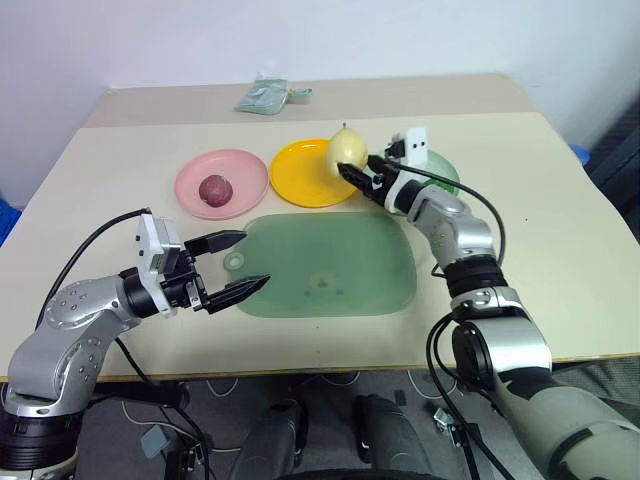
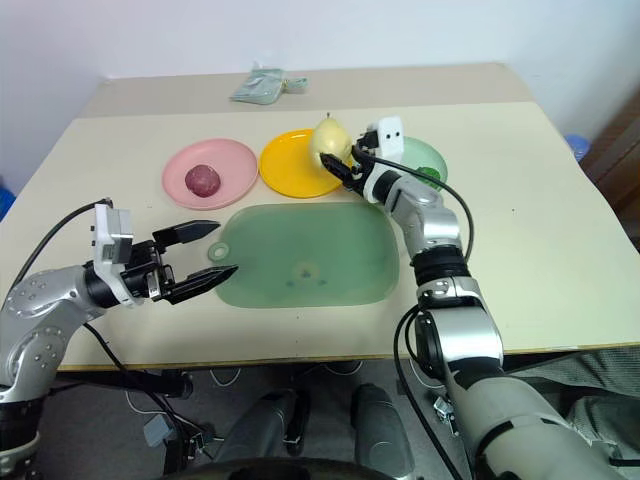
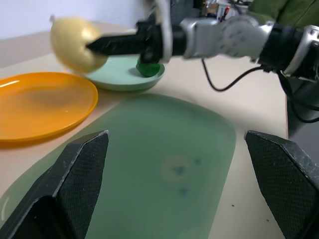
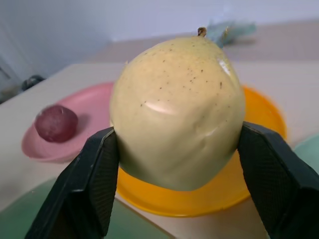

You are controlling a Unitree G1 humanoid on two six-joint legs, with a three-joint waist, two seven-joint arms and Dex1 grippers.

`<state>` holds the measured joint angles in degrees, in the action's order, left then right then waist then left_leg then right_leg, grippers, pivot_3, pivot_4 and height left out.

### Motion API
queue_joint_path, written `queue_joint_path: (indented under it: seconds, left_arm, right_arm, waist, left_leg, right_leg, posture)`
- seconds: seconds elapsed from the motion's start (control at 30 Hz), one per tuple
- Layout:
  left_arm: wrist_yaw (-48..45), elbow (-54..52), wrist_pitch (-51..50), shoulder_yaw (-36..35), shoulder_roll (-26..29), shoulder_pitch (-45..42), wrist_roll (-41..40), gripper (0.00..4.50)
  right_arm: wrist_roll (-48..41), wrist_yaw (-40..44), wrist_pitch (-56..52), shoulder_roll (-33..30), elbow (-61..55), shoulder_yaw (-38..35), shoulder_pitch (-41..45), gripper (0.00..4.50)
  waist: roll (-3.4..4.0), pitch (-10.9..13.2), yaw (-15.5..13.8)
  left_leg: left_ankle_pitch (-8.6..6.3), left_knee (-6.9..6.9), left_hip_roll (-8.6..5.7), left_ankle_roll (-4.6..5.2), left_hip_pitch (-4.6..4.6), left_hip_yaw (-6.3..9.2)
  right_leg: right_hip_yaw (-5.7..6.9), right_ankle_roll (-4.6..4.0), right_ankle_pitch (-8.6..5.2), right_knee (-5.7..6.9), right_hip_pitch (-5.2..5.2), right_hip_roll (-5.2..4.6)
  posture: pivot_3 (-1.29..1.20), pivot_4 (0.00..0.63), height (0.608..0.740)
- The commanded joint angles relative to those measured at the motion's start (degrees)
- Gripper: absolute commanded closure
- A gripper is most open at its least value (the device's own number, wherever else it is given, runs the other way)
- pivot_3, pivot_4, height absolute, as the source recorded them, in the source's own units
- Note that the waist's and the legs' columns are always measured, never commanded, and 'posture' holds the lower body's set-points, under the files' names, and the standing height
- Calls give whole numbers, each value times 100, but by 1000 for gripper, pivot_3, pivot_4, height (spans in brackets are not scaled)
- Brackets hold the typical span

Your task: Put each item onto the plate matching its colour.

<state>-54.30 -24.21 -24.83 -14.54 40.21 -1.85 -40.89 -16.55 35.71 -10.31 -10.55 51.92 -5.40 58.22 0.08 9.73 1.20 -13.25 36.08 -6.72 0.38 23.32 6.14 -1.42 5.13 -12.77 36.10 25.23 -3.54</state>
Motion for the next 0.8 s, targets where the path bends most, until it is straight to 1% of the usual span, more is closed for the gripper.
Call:
queue_joint_path:
  seconds: [0.03, 0.07, 0.23, 0.3, 0.4, 0.43, 0.53, 0.6, 0.7, 0.8]
  left_arm:
    - [186, -430, 25, -417, 28, 264, -155, 0]
    - [256, -533, 22, -496, 22, 390, -168, 0]
    - [534, -785, 72, -618, -20, 685, -122, 0]
    - [698, -758, 208, -559, -98, 672, 73, 0]
    - [945, -645, 322, -421, -196, 565, 372, 0]
    - [1051, -576, 330, -355, -229, 487, 497, 0]
    - [1453, -309, 502, 24, -341, 181, 1193, 0]
    - [1649, -148, 497, 248, -376, 17, 1515, 0]
    - [1634, 21, 604, 404, -500, -138, 1600, 0]
    - [1591, 184, 712, 530, -588, -229, 1720, 0]
  right_arm:
    - [128, 178, 652, 168, 746, -71, 526, 162]
    - [147, 218, 774, 224, 936, -97, 614, 70]
    - [179, 278, 1171, 309, 1380, -261, 860, 70]
    - [162, 451, 1206, 222, 1249, -284, 806, 70]
    - [133, 785, 1109, 35, 748, -266, 568, 70]
    - [141, 925, 1021, -69, 315, -193, 347, 70]
    - [-29, 1282, 30, -633, -2263, 84, -916, 70]
    - [-120, 1252, -679, -1054, -3849, 178, -1741, 70]
    - [-277, 1124, -1558, -1668, -5536, 115, -2763, 70]
    - [-532, 966, -2247, -2214, -6813, -290, -3822, 70]
  waist:
    - [0, 0, 10]
    - [0, 0, 19]
    - [1, 0, -33]
    - [0, 0, -49]
    - [1, 0, -38]
    - [0, 0, -56]
    - [0, -1, -101]
    - [1, -2, -176]
    - [3, 0, -141]
    - [3, -2, -162]
  left_leg:
    - [0, 0, 0, 0, 0, 0]
    - [-1, -1, 0, 1, 0, 0]
    - [-3, 1, 1, 5, -1, 1]
    - [-5, 5, 0, 8, -1, 2]
    - [-6, 5, -1, 10, -1, 2]
    - [-6, 4, 0, 9, -1, 2]
    - [-6, 6, -1, 10, 1, 9]
    - [-9, 7, -3, 15, 2, 9]
    - [-13, 7, -2, 21, 2, -1]
    - [-12, 6, 7, 18, 0, 0]
  right_leg:
    - [0, 0, 0, 0, 1, 0]
    - [-1, 0, 0, 1, 1, 1]
    - [0, 0, 0, 1, 0, 2]
    - [2, -1, 1, 1, -4, 2]
    - [2, -1, 1, 1, -4, 2]
    - [2, -1, 1, 2, -3, 2]
    - [8, -1, 1, 1, -7, 1]
    - [8, -1, 1, 0, -7, -2]
    - [-2, 0, 2, 3, 1, -2]
    - [1, -1, 1, 5, -1, 3]
  posture:
    - [0, 150, 740]
    - [0, 150, 740]
    - [0, 150, 740]
    - [0, 150, 740]
    - [0, 150, 740]
    - [0, 150, 740]
    - [0, 150, 740]
    - [0, 150, 740]
    - [0, 150, 740]
    - [0, 150, 740]
